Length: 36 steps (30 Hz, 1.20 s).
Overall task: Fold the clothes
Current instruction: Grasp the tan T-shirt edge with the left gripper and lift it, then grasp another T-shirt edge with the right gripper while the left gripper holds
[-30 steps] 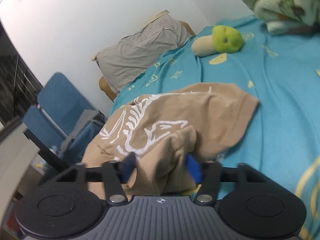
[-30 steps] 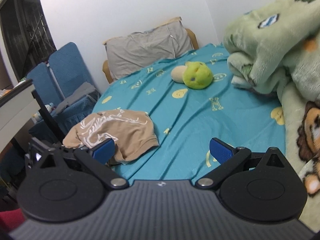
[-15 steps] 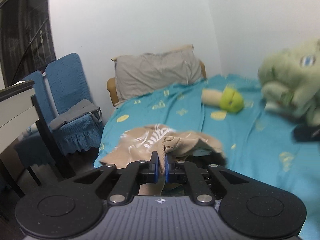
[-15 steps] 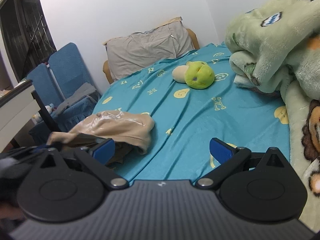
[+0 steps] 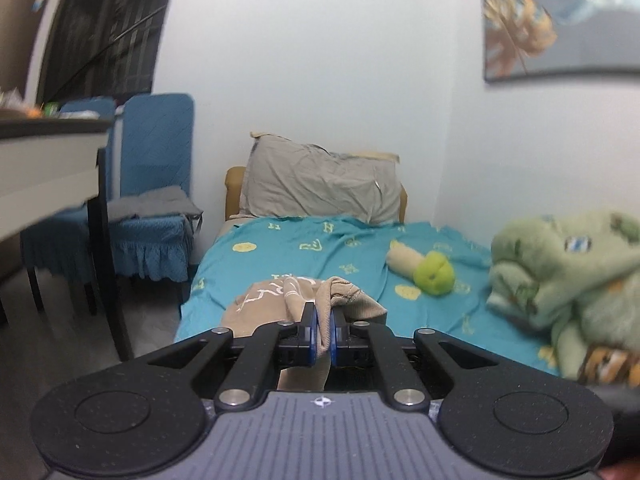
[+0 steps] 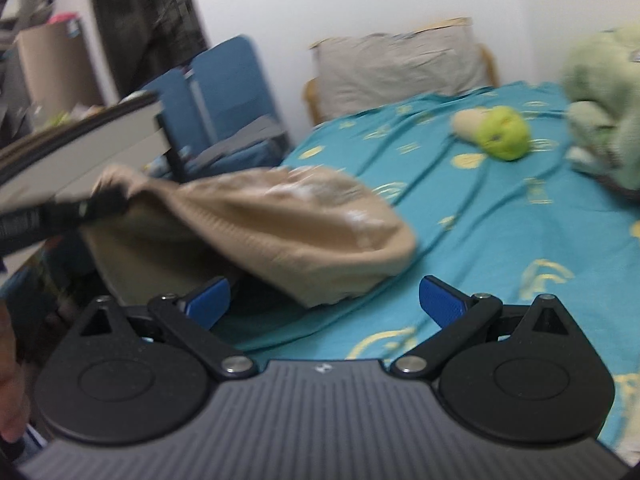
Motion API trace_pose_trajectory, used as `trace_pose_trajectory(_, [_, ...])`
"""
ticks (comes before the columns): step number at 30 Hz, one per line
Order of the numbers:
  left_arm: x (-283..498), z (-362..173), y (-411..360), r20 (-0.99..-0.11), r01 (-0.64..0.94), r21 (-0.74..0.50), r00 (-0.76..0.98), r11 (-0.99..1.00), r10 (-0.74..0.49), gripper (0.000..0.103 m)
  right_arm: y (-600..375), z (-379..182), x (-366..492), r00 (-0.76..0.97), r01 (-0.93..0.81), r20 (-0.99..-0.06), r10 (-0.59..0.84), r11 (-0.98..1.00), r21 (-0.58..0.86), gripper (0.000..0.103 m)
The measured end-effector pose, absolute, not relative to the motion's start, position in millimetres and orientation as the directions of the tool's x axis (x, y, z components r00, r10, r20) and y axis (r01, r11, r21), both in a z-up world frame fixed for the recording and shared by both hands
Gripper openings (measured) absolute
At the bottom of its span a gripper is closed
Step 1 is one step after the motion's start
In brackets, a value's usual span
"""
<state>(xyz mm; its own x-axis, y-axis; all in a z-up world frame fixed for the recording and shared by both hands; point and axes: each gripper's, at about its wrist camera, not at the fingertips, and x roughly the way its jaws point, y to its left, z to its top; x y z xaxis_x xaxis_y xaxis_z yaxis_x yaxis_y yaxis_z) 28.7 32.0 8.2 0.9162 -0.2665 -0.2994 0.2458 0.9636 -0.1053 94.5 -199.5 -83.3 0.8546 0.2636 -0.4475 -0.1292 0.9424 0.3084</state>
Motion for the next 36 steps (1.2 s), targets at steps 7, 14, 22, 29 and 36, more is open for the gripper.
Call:
trace_pose_trajectory(7, [28.8, 9.1, 57.9, -0.271, 0.214, -0.193, 0.926, 0.957, -0.262, 0.006, -172.9, -113.5, 155.1, 0.817, -0.05, -0.503, 0.284, 0.902, 0.428, 0.103])
trace_pose_trajectory(14, [36.8, 10.9, 70.0, -0.272, 0.182, -0.271, 0.928, 0.945, -0.256, 0.006, -208.7, -124.0, 148.5, 0.886, 0.17, -0.452, 0.099, 0.839, 0.516, 0.103])
trace_pose_trajectory(22, [38.2, 10.4, 64.0, -0.29, 0.198, -0.274, 0.916, 0.941, -0.277, 0.006, -241.1, -126.3, 135.7, 0.904, 0.267, -0.426, 0.039, 0.726, 0.634, 0.103])
trace_pose_trajectory(29, [39.2, 11.3, 65.4, -0.298, 0.173, -0.271, 0.92, 0.947, -0.254, 0.007, -184.3, -113.6, 117.9, 0.91, -0.054, -0.328, 0.255, 0.855, 0.516, 0.103])
trace_pose_trajectory(36, [39.3, 10.2, 64.7, -0.292, 0.159, -0.255, 0.928, 0.954, -0.233, 0.007, -159.8, -117.9, 140.6, 0.884, -0.029, -0.42, 0.206, 0.92, 0.39, 0.103])
